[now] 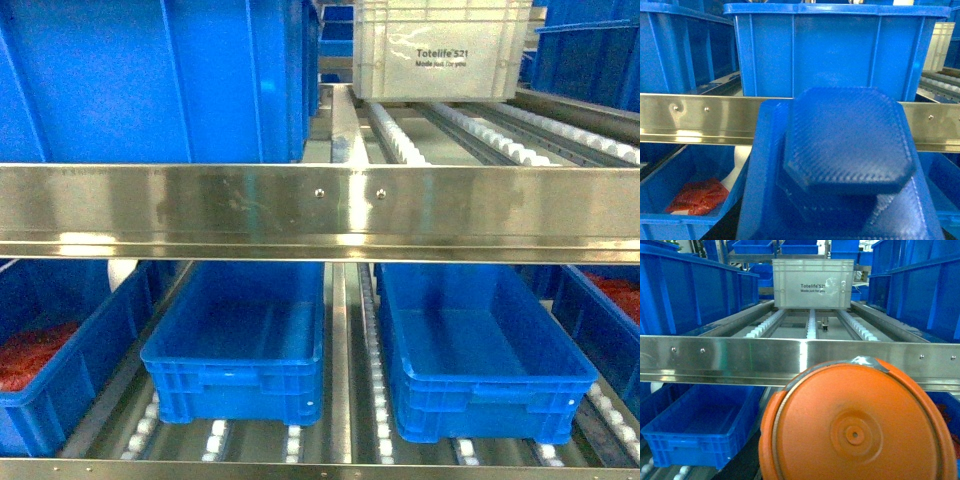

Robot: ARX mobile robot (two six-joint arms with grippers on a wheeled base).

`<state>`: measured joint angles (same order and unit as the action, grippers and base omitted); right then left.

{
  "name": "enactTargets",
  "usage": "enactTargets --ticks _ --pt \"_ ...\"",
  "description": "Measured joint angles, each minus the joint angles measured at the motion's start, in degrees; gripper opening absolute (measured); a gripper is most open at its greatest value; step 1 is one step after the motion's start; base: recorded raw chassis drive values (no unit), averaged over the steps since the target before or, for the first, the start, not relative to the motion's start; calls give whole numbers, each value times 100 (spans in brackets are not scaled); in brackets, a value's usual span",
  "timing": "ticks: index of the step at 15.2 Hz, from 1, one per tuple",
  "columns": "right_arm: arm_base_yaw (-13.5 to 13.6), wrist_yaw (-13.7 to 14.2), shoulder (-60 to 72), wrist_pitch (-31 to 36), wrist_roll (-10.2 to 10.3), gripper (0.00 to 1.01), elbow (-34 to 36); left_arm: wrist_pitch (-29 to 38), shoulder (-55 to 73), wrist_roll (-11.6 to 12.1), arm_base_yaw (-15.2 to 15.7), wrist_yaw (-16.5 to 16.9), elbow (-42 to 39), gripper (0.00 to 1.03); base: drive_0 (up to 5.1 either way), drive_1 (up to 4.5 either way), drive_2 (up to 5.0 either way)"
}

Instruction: Sort blue parts and orange caps into right shelf containers

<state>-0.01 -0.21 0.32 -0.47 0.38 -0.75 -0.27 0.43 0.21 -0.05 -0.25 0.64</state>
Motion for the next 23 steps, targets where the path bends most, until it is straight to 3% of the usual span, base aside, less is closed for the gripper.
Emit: enactTargets --ticks 23 --pt "0 20 0 11 -2 43 0 -11 0 0 0 22 -2 42 0 0 0"
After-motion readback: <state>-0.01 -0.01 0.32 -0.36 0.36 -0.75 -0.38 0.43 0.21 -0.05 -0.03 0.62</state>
